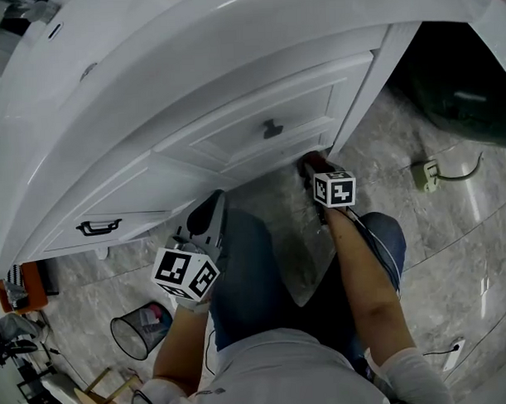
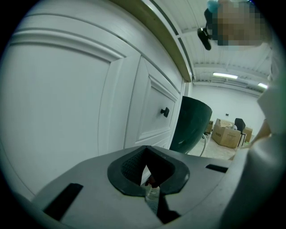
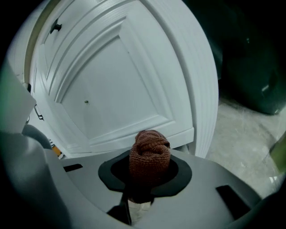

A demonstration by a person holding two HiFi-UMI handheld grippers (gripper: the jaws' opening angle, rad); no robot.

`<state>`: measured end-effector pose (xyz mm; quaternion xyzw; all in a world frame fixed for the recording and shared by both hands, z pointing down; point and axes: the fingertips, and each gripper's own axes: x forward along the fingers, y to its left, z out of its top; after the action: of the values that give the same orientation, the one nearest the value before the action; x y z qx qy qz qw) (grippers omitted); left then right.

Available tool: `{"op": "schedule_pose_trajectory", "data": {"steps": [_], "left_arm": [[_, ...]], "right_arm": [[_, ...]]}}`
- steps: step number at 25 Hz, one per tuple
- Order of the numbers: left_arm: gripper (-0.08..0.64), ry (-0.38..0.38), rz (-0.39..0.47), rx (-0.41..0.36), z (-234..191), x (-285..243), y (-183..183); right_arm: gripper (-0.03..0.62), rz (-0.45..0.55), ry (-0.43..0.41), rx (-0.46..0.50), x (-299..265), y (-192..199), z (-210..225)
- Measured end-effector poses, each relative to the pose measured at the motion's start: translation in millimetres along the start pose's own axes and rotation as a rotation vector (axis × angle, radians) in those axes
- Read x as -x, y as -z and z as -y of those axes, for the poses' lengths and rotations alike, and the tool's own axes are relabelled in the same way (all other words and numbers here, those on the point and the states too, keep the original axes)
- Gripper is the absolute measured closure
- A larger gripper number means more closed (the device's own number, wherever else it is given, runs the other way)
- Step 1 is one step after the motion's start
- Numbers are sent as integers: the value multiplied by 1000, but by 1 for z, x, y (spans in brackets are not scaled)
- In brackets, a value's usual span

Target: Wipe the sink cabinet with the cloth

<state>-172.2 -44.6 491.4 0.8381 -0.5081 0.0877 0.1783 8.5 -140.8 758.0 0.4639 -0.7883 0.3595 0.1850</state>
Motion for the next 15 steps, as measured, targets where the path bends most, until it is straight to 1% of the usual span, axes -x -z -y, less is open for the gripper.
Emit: {"op": "schedule_pose_trajectory", "data": {"steps": [3, 5, 10, 15], "left_arm": [[549, 4, 10, 15, -3, 3, -1], [549, 3, 11, 6, -2, 5, -2], [549, 0, 17, 0, -5, 7, -2], [549, -3, 0, -6, -9, 9, 0]], "right_arm": [[497, -14, -45, -7, -5, 5, -17], [497, -27, -72, -11, -8, 10, -29], [497, -82, -209, 63, -20, 25, -83], [497, -90, -237, -16, -29, 33, -103]]}}
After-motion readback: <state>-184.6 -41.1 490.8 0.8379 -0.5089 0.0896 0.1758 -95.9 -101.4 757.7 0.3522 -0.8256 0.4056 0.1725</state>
